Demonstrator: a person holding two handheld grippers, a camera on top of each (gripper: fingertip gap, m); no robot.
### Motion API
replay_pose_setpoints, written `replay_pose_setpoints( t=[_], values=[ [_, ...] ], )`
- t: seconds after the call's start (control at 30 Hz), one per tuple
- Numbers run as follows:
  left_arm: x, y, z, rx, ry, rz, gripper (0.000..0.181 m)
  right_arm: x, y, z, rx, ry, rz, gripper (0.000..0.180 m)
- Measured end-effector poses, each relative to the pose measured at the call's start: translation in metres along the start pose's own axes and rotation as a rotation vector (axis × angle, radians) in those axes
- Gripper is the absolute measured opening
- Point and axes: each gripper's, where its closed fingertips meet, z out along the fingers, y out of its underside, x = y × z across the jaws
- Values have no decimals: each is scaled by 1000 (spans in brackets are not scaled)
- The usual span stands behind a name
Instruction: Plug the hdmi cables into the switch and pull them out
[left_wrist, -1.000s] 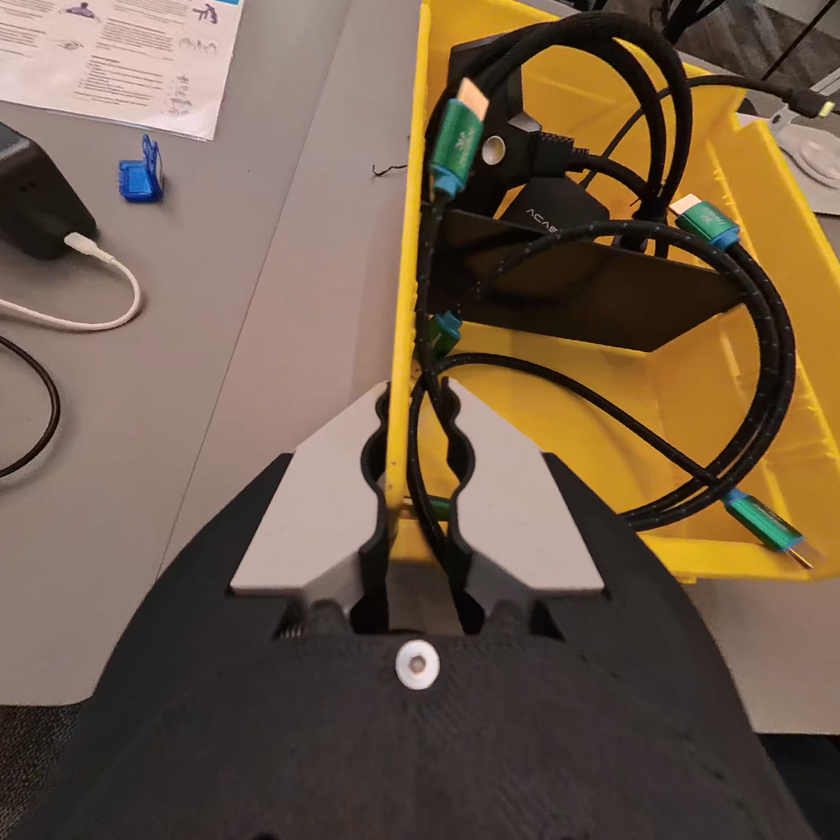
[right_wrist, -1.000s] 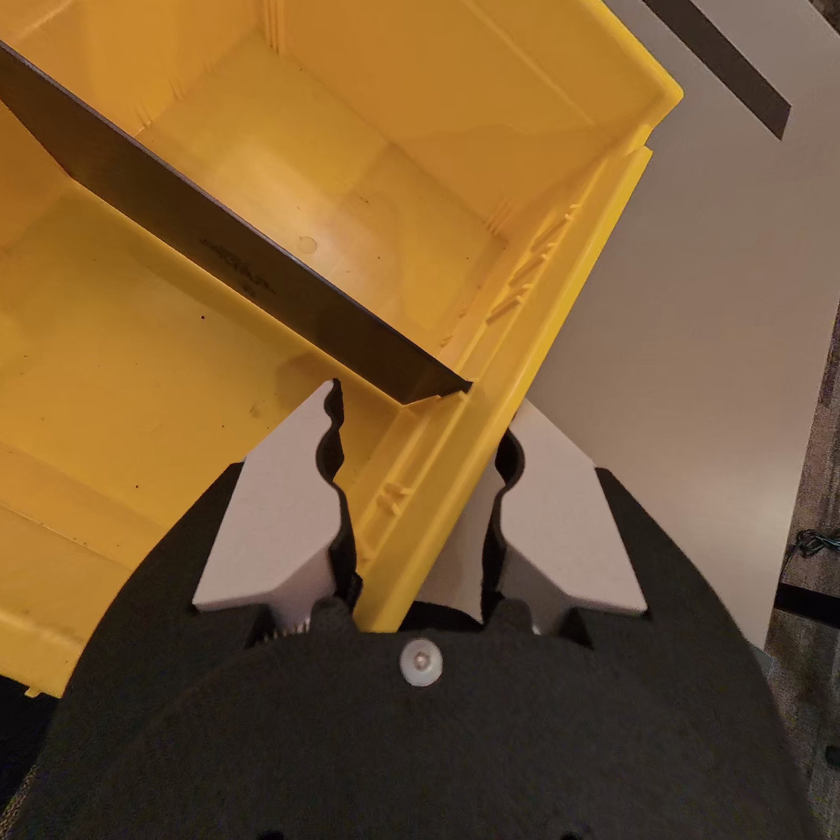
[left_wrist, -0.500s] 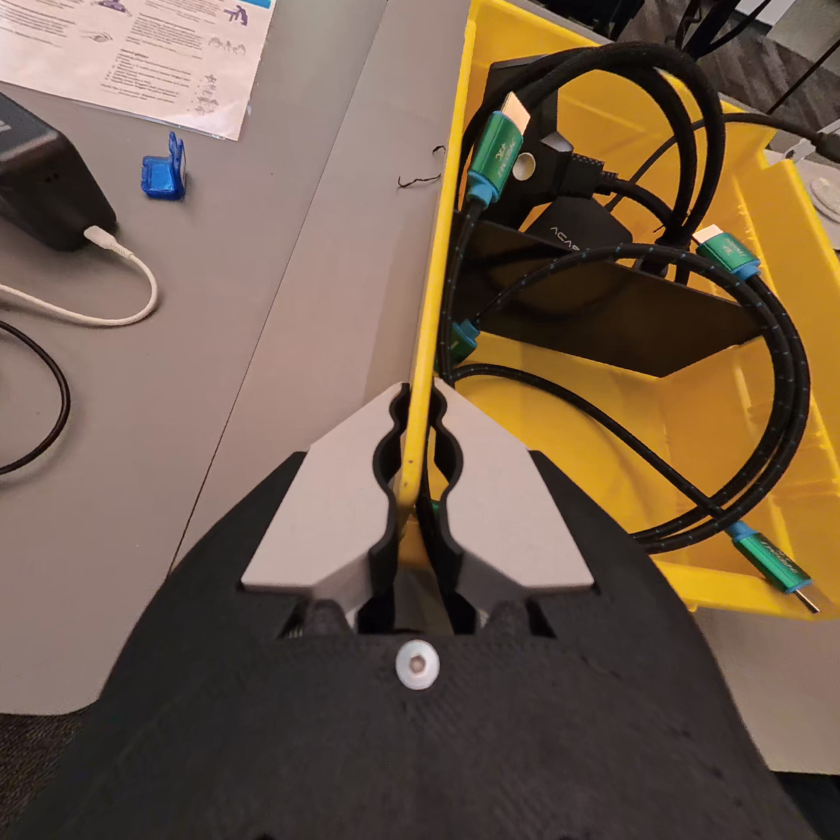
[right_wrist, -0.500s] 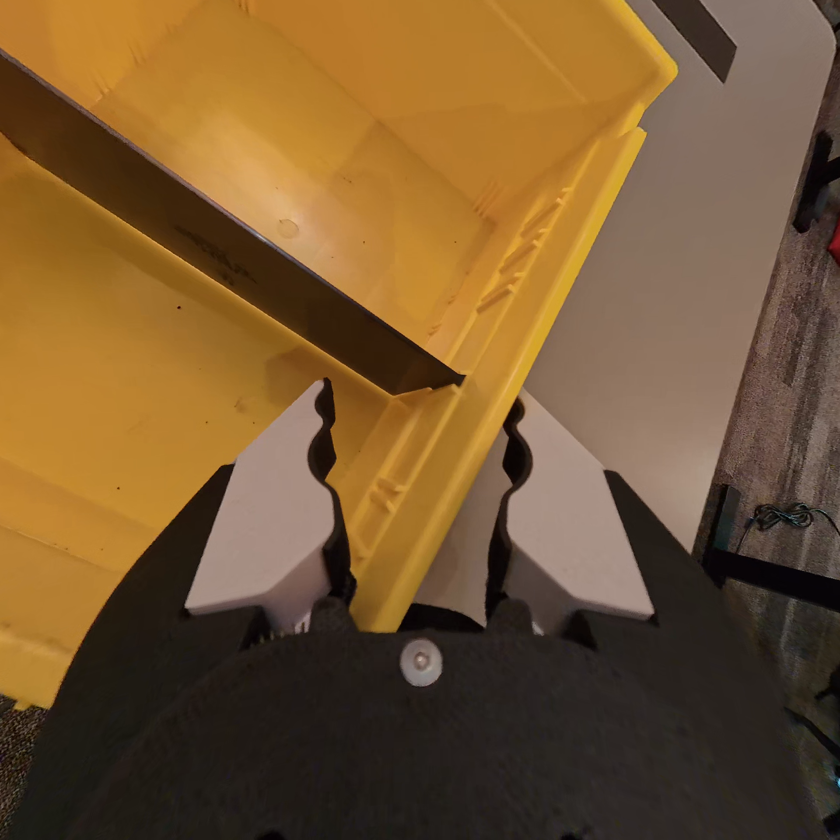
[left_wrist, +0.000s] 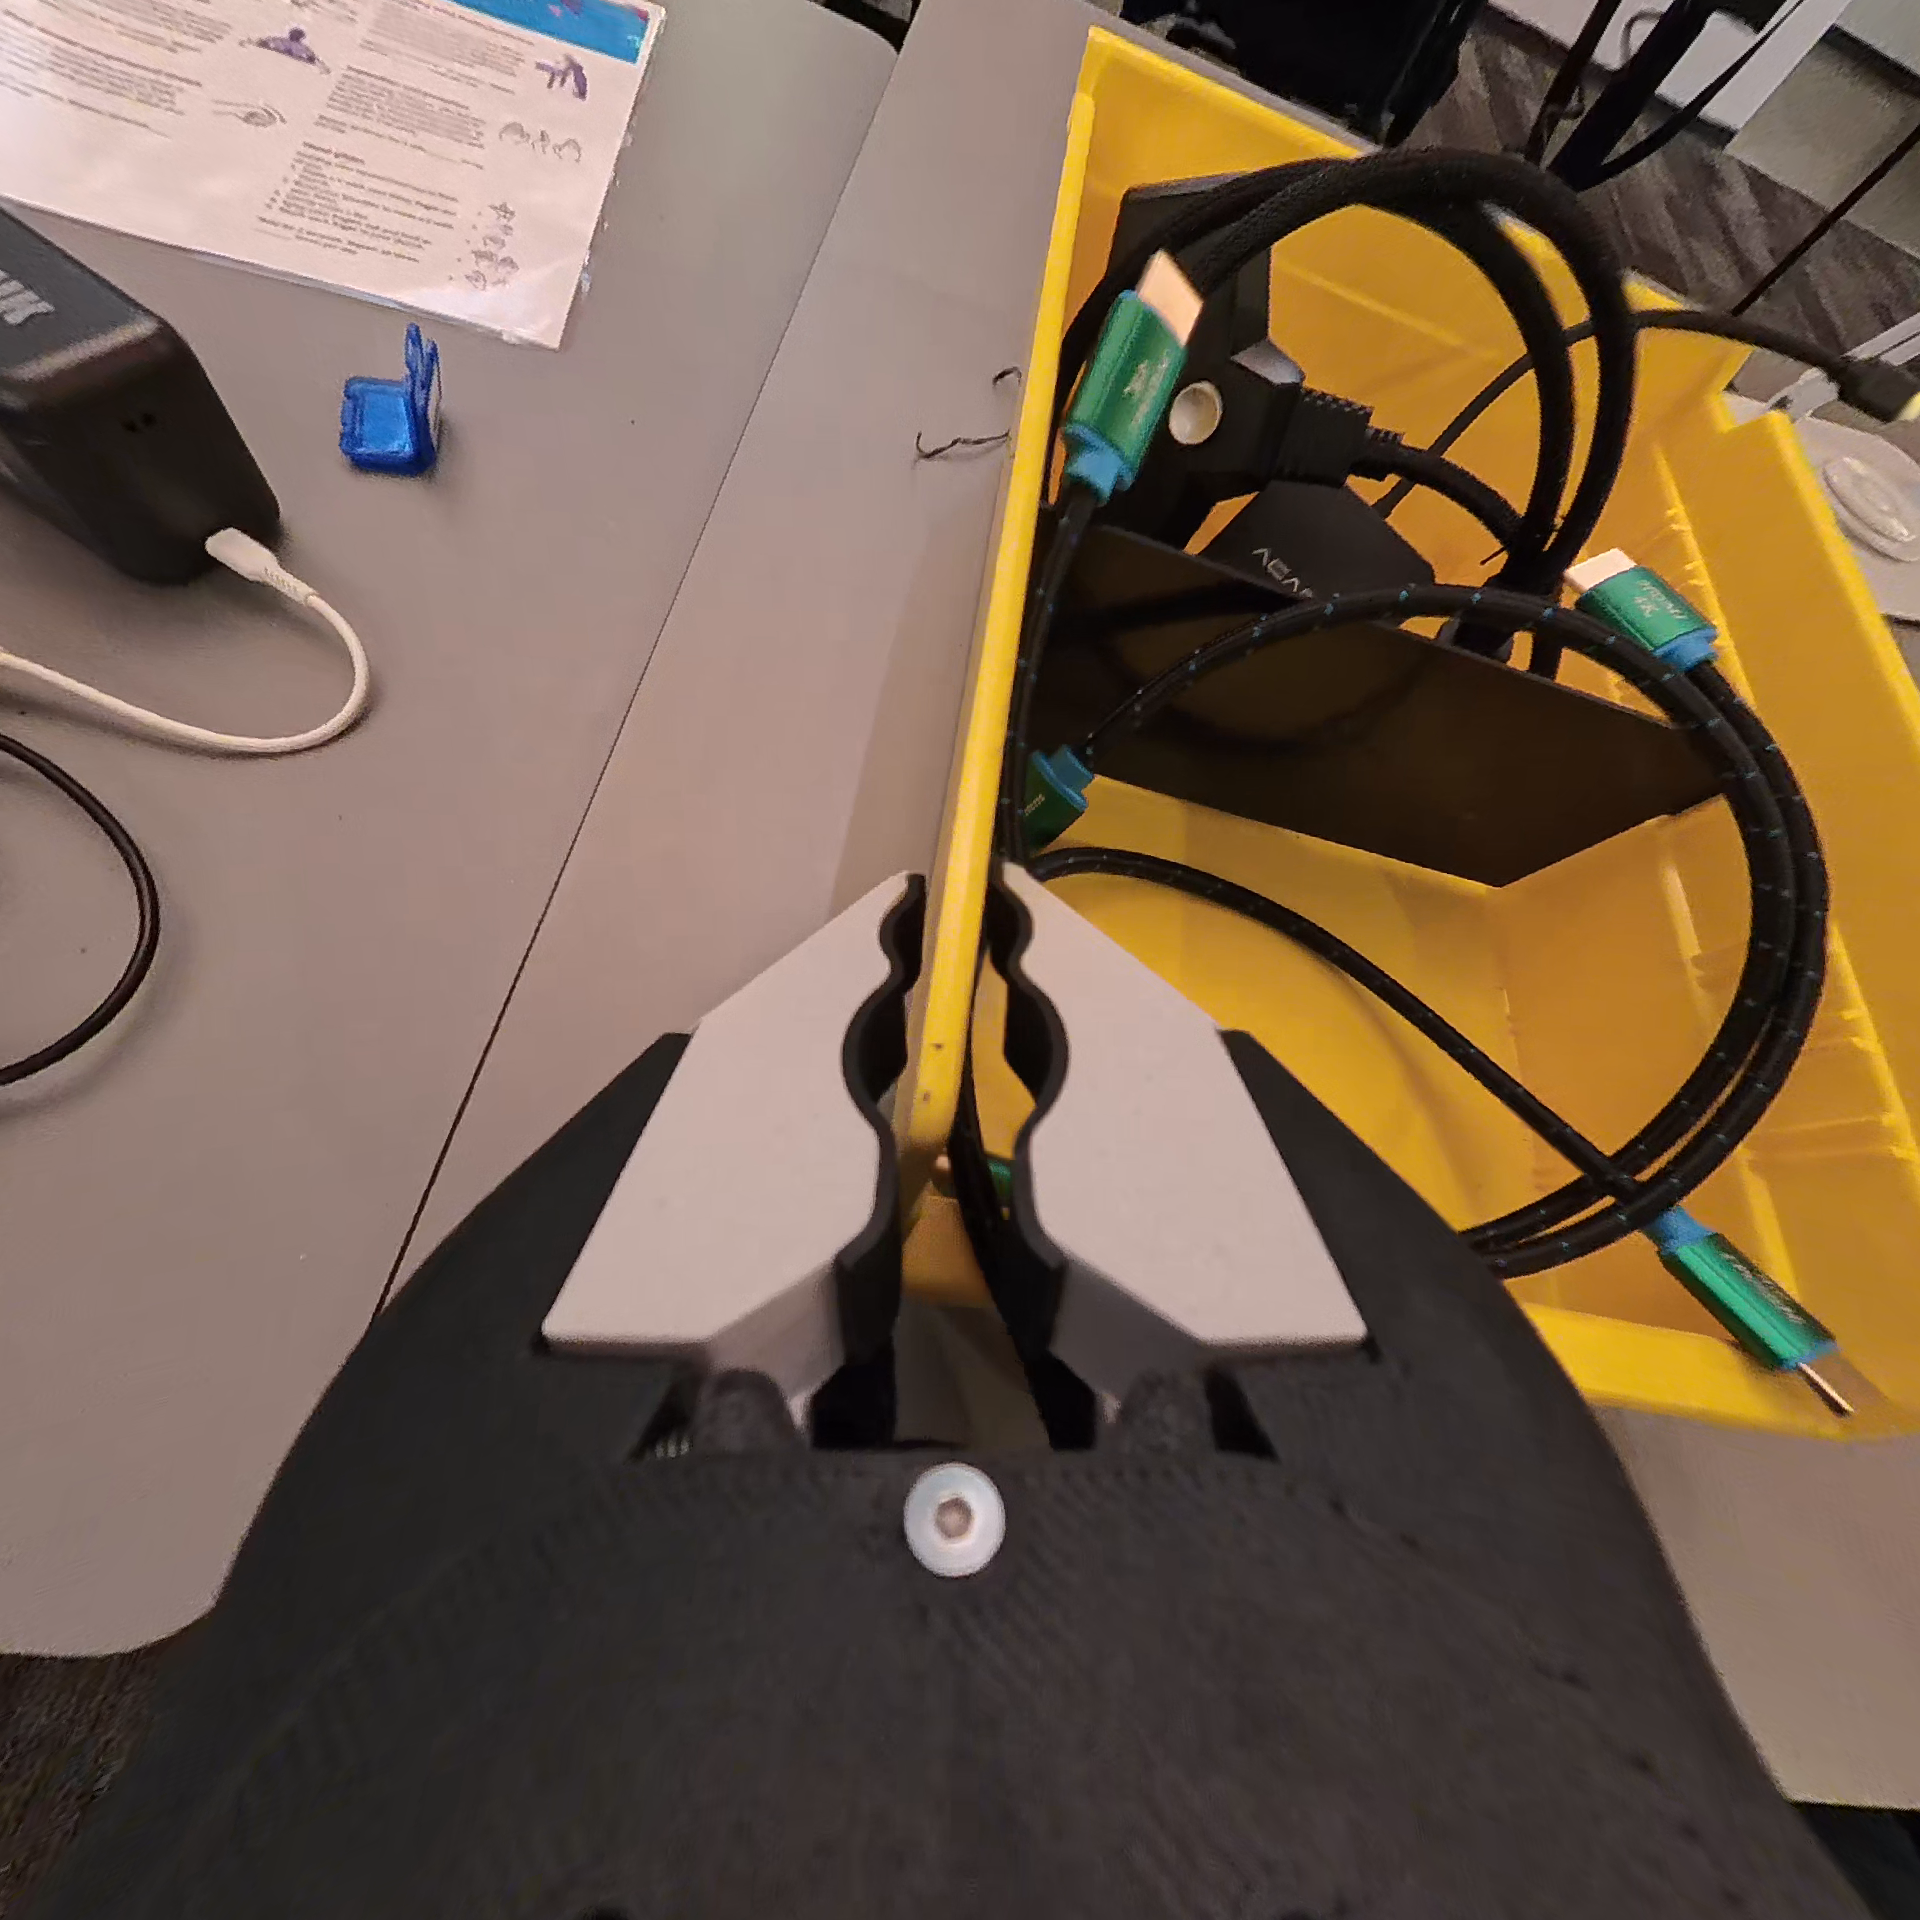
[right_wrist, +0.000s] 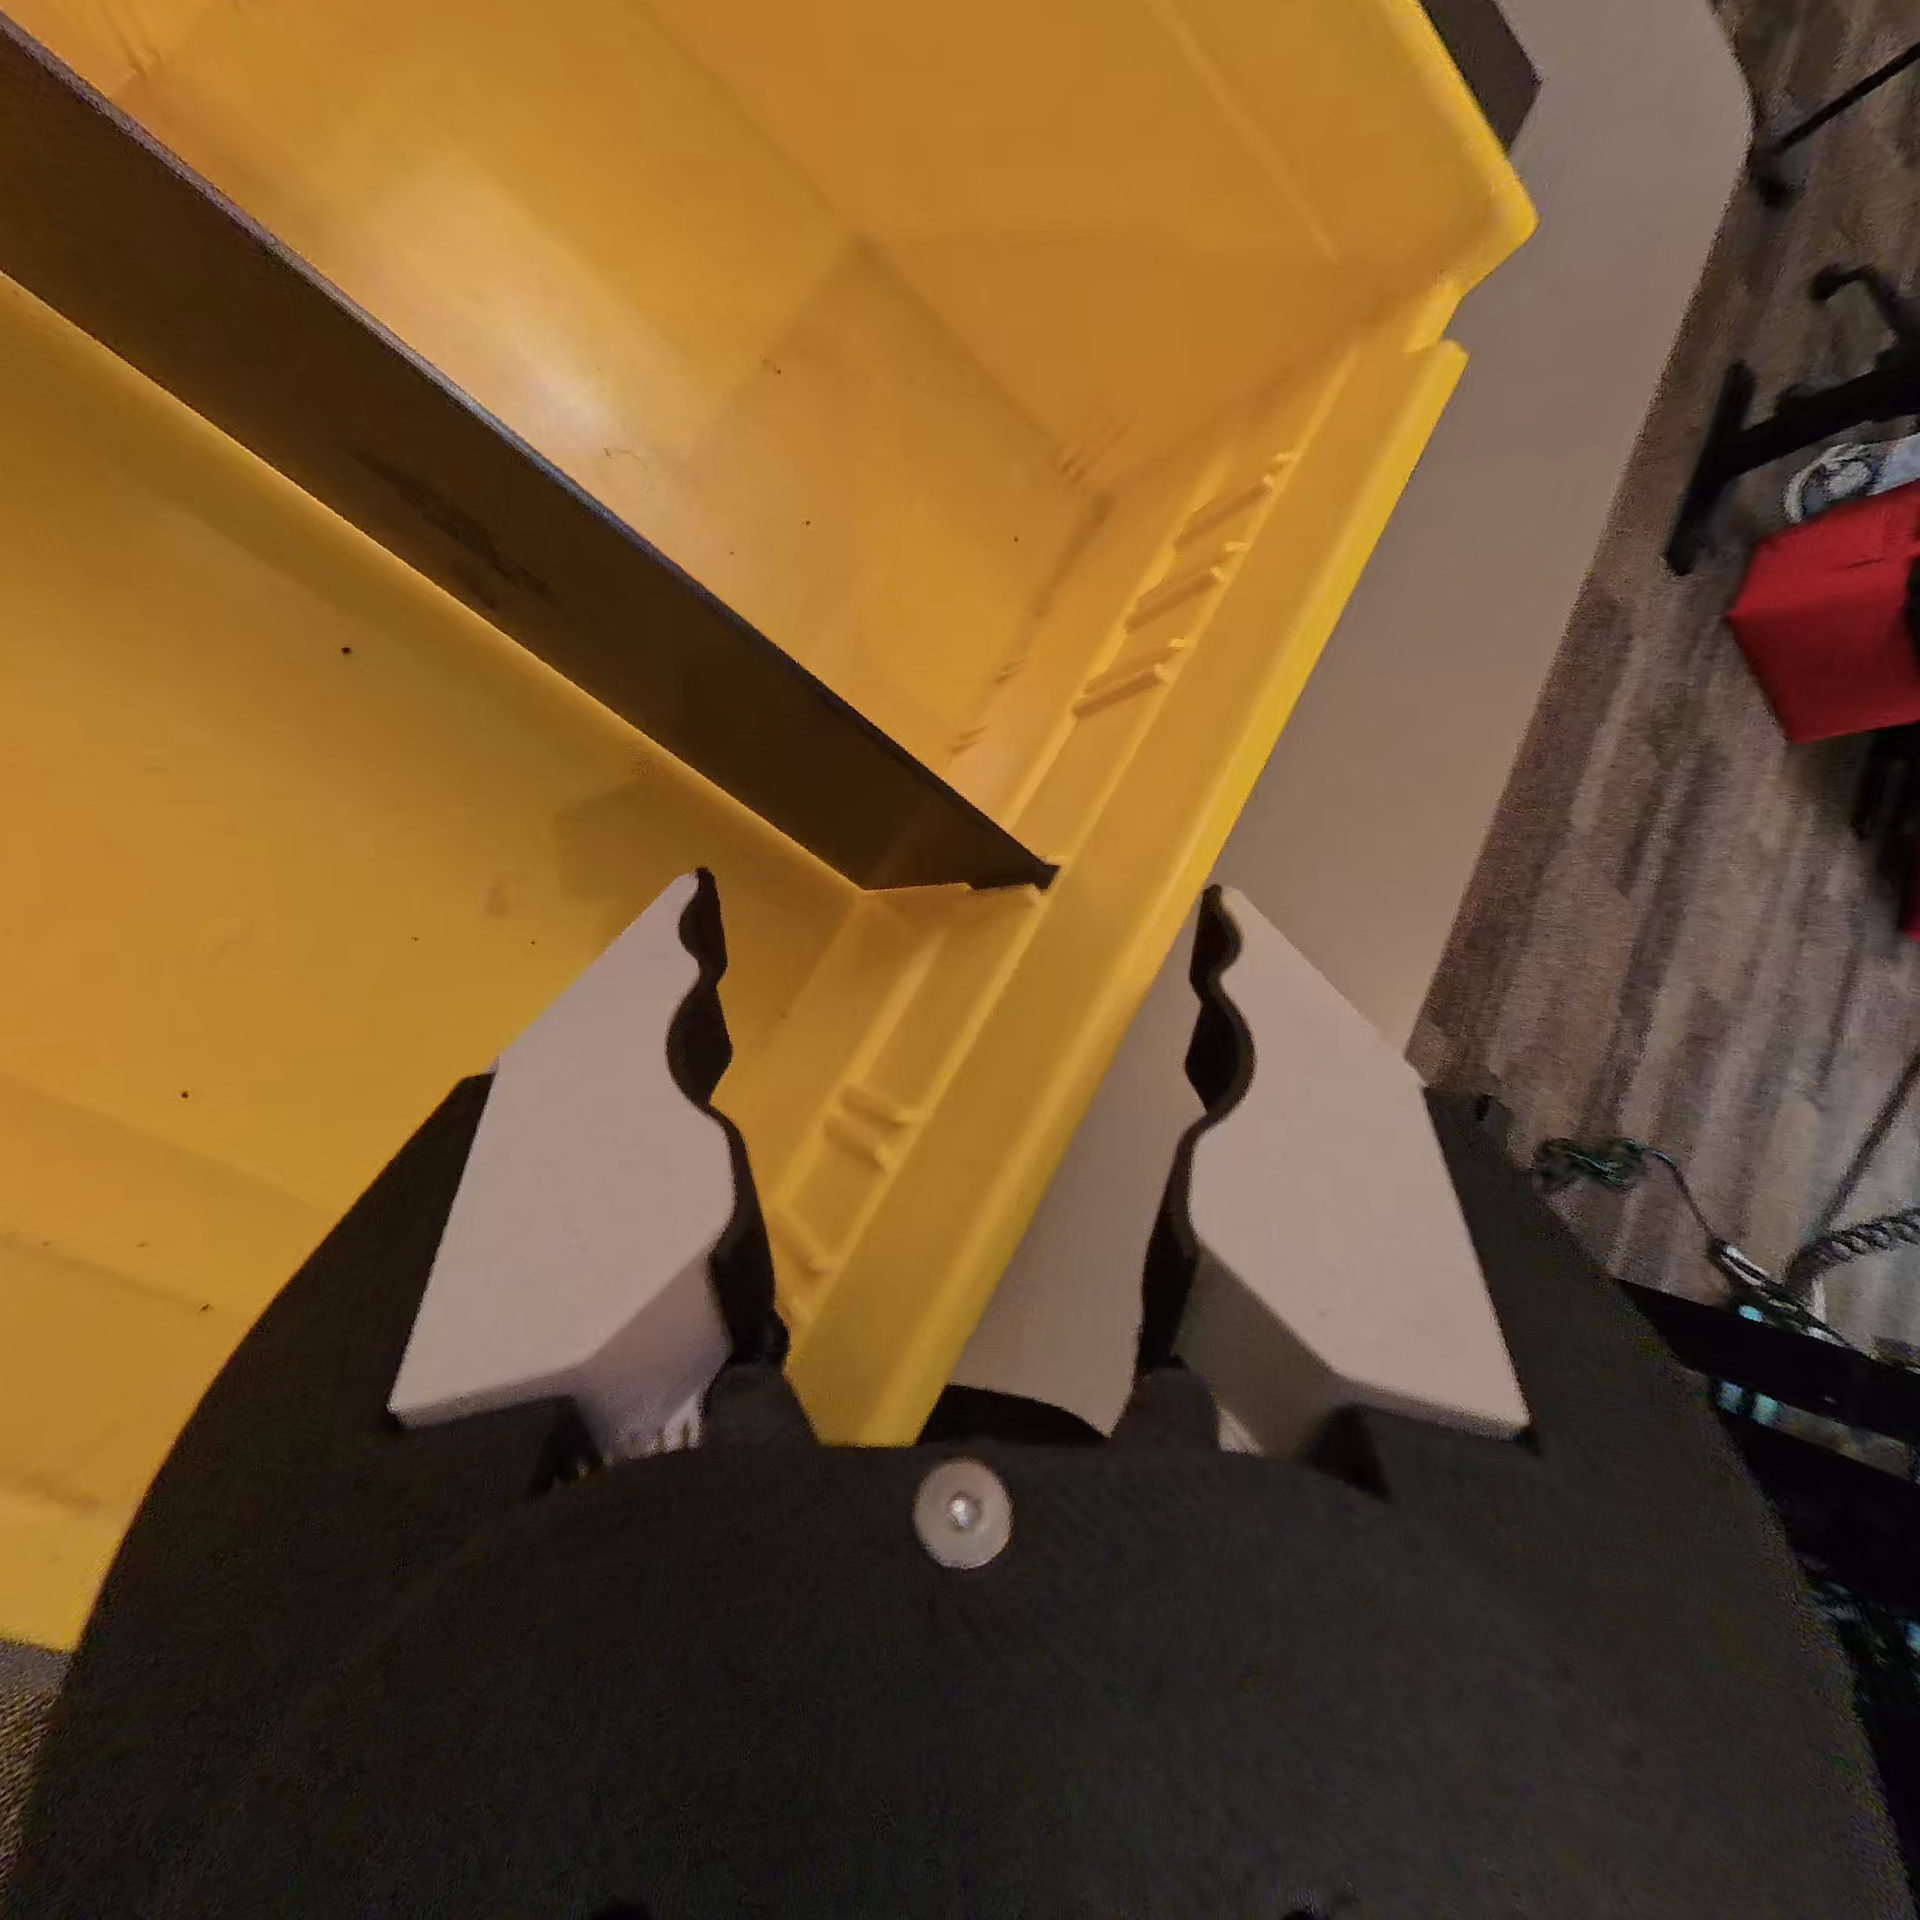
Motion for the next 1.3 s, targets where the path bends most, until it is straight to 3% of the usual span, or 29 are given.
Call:
replay_pose_setpoints(
  t=[0.03, 0.13, 0.23, 0.4, 0.57, 0.73, 0.83, 0.93, 1.07, 1.3],
  values=[
    [2, -4, -3, 21, 12, -6, 15, 3, -1, -2, 1, 27, -4, 91],
    [7, -28, -21, 135, 22, 4, 38, 19, -14, -20, 45, 148, -15, 91],
    [26, -63, -54, 279, 10, 97, 45, 32, -35, -51, 95, 253, -14, 92],
    [113, -99, -82, 397, 137, 289, 45, -1, -128, -115, 391, 184, 33, 89],
    [252, -90, -68, 367, 415, 427, 46, -95, -231, -155, 633, -44, 8, 87],
    [354, -17, -28, 193, 557, 571, 46, -220, -297, -157, 768, -376, 41, 87],
    [372, 39, -3, 44, 614, 535, 47, -271, -305, -134, 774, -520, 136, 87],
    [373, 80, 18, -82, 601, 569, 54, -319, -286, -93, 711, -598, 180, 87],
    [376, 100, 32, -148, 605, 573, 62, -355, -259, -45, 578, -569, 103, 92],
    [385, 138, 47, -273, 605, 625, 74, -362, -239, -18, 494, -444, -154, 94]
  ],
)
